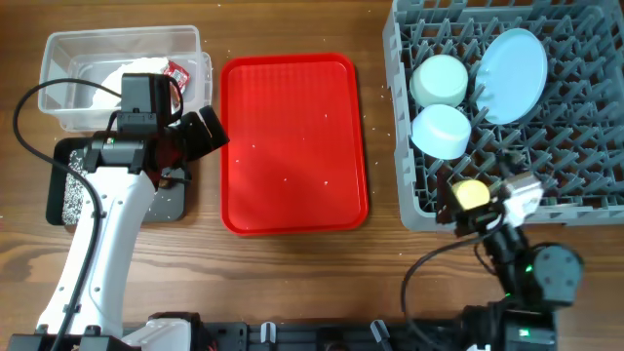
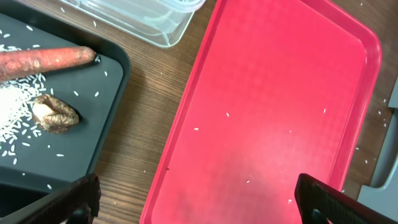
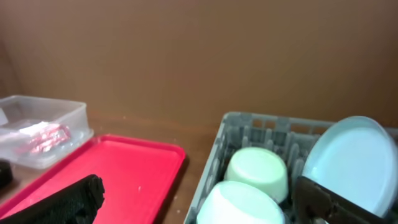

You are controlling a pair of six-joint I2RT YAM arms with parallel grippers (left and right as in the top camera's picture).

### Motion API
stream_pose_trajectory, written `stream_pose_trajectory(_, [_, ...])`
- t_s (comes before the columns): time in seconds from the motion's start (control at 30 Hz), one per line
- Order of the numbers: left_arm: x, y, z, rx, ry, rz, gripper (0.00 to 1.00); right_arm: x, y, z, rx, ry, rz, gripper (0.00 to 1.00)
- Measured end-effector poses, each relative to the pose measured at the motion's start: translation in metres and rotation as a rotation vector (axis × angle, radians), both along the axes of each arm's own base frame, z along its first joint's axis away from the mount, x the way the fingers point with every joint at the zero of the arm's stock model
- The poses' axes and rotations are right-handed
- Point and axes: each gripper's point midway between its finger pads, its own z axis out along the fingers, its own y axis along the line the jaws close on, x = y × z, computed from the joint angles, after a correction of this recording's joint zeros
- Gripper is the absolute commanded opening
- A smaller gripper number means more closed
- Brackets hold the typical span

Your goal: Sort waste into correct bins and load items into the dishwasher rack

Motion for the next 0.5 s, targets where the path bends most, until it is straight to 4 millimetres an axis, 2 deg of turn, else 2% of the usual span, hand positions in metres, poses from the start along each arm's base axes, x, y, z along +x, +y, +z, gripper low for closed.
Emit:
stream_pose_trajectory(0.23, [0.000, 0.000, 0.000, 0.000, 0.000, 0.000, 1.00, -0.013, 0.017, -0.053, 0.004, -0.043, 0.068, 1.00])
stream_pose_trajectory(0.33, [0.000, 0.000, 0.000, 0.000, 0.000, 0.000, 1.00, -0.014, 0.022, -0.053, 0.006, -0.050, 0.074, 1.00])
stream_pose_trajectory(0.43, [0.000, 0.000, 0.000, 0.000, 0.000, 0.000, 1.00, -0.013, 0.020, -0.065, 0.009, 0.000, 0.056, 1.00])
stream_pose_trajectory(0.5, [0.000, 0.000, 0.000, 0.001, 0.000, 0.000, 1.00, -0.012, 0.019, -0.066, 0.008, 0.004, 0.052, 1.00])
